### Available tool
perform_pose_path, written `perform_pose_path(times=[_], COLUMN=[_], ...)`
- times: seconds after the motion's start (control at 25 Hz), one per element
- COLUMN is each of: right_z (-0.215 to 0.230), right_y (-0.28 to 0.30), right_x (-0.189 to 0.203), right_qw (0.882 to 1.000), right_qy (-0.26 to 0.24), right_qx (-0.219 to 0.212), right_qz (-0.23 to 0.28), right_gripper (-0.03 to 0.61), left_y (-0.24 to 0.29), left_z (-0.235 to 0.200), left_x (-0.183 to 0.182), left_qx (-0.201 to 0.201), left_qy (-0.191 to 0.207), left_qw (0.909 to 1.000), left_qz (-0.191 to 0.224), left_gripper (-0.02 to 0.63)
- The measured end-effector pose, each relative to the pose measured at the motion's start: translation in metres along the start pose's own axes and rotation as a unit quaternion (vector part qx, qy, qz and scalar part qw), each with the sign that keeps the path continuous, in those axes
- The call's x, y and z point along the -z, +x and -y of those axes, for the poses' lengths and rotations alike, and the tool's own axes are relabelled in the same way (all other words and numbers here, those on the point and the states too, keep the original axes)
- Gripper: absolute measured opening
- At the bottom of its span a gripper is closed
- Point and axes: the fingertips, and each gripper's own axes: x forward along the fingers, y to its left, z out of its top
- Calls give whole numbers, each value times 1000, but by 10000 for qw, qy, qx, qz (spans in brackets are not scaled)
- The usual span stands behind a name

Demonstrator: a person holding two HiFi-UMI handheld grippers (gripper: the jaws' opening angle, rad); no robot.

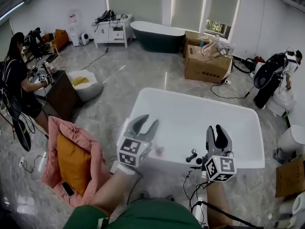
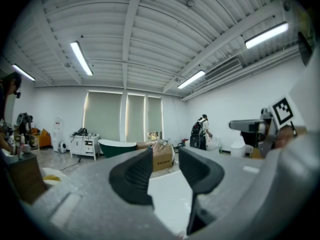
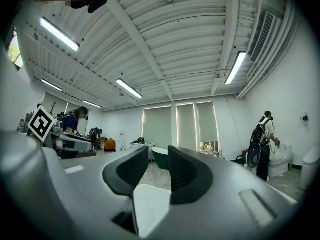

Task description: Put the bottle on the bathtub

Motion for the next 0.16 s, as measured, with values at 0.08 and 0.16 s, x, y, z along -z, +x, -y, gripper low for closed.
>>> perform_pose_path(times=[0.08,0.16], right_z=[-3,-7], right_y=[1,2], right_x=[0,0], right_qw=[10000,10000], right_qy=[-10,-13], right_qx=[0,2], right_qz=[-5,-15], right_gripper=[121,121], left_y=[-2,-4], left_z=[-3,-7], left_x=[1,3], left_qx=[3,5], left_qy=[-7,-9], left_qw=[10000,10000], left_qz=[-7,-27], left_gripper=[156,156])
